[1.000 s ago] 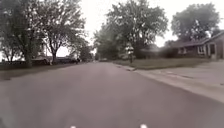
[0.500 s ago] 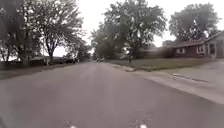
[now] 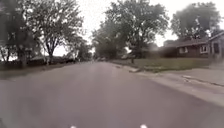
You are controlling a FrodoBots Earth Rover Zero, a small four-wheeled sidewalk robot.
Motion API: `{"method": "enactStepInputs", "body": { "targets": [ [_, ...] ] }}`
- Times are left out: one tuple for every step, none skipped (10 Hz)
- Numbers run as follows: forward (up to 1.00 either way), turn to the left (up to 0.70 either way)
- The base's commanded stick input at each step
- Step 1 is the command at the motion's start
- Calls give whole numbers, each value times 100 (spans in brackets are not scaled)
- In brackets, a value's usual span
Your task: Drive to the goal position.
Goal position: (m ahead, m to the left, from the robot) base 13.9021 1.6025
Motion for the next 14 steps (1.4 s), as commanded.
{"method": "enactStepInputs", "body": {
  "targets": [
    [100,0],
    [100,-6],
    [100,-28],
    [100,-30],
    [100,-26],
    [100,-16],
    [100,-6],
    [100,-1],
    [100,0],
    [100,0],
    [100,0],
    [100,0],
    [100,-8],
    [100,-25]
  ]
}}
